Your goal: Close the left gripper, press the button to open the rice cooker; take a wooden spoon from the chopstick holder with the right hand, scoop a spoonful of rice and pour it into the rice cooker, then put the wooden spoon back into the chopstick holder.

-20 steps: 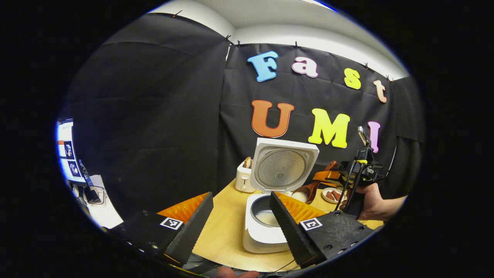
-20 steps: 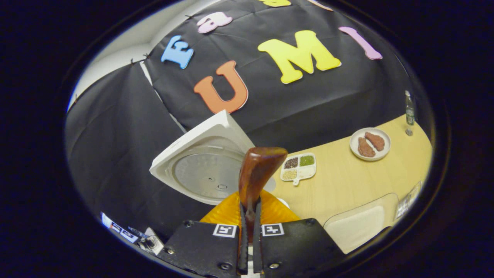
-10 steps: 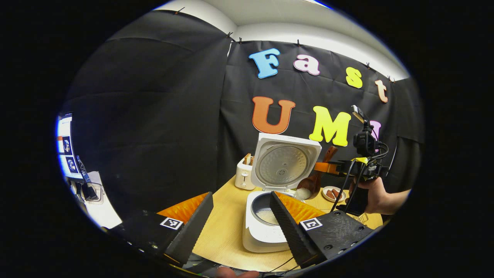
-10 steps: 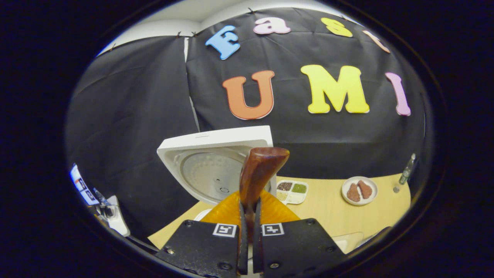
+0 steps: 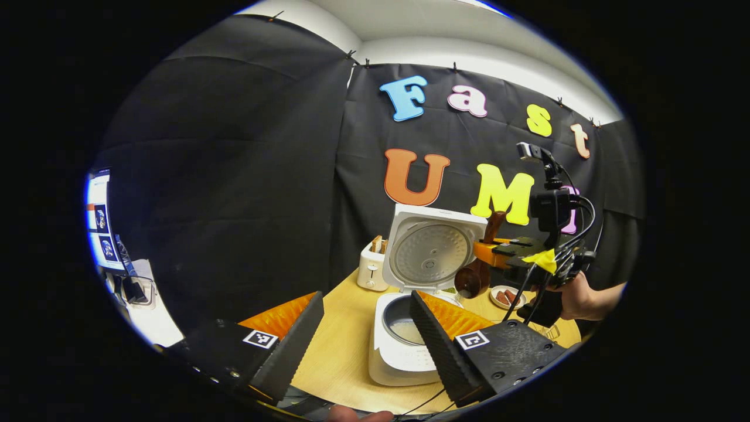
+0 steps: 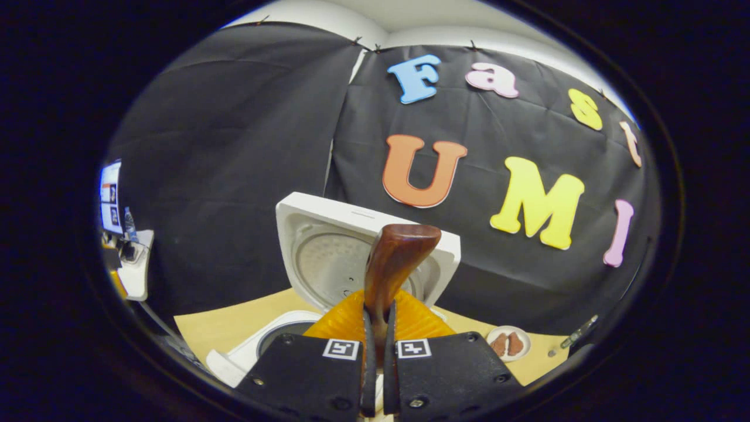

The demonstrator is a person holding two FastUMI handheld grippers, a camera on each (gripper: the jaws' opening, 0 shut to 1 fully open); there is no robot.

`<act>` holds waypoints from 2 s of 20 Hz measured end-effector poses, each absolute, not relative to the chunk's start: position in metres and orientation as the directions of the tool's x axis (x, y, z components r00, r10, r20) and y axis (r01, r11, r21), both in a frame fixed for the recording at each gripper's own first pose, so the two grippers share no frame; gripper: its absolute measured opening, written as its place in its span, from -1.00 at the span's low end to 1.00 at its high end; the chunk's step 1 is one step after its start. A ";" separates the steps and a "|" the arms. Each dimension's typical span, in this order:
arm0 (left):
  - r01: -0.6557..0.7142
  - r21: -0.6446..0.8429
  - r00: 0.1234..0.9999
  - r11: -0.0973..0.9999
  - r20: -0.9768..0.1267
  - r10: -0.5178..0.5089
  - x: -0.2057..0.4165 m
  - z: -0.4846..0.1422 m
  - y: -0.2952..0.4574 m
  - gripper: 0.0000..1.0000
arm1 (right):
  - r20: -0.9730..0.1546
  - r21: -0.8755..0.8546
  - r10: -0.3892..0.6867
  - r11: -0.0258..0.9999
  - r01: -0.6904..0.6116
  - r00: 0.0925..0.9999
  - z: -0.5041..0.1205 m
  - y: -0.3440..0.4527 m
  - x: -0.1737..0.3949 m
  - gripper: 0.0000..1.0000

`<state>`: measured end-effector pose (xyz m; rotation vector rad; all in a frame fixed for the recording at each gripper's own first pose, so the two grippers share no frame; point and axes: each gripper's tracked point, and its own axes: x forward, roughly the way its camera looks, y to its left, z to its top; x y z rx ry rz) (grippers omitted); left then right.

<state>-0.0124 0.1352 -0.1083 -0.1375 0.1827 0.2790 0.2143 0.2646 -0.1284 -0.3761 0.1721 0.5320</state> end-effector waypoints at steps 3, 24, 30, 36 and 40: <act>-0.293 -0.109 0.943 0.950 -0.198 0.268 -0.013 -0.110 0.138 0.89 | -0.255 -0.321 0.477 0.779 -0.539 0.841 -0.132 0.273 0.207 -0.80; -0.128 -0.094 0.985 0.987 -0.129 0.115 0.008 -0.078 0.057 0.89 | -0.249 0.200 0.393 0.915 -0.350 0.885 -0.072 0.119 0.196 -0.79; -0.026 -0.104 0.992 0.994 -0.125 0.012 0.024 -0.076 0.011 0.89 | -0.236 0.269 0.240 0.947 -0.174 0.942 -0.054 0.000 0.174 -0.80; 0.016 -0.107 0.990 0.994 -0.139 -0.031 0.040 -0.075 -0.012 0.89 | -0.268 0.252 0.096 0.967 -0.027 0.959 -0.075 -0.095 0.155 -0.79; 0.021 -0.093 0.988 0.995 -0.153 -0.035 0.049 -0.076 -0.018 0.89 | -0.296 0.203 -0.004 0.977 0.067 0.955 -0.105 -0.146 0.157 -0.80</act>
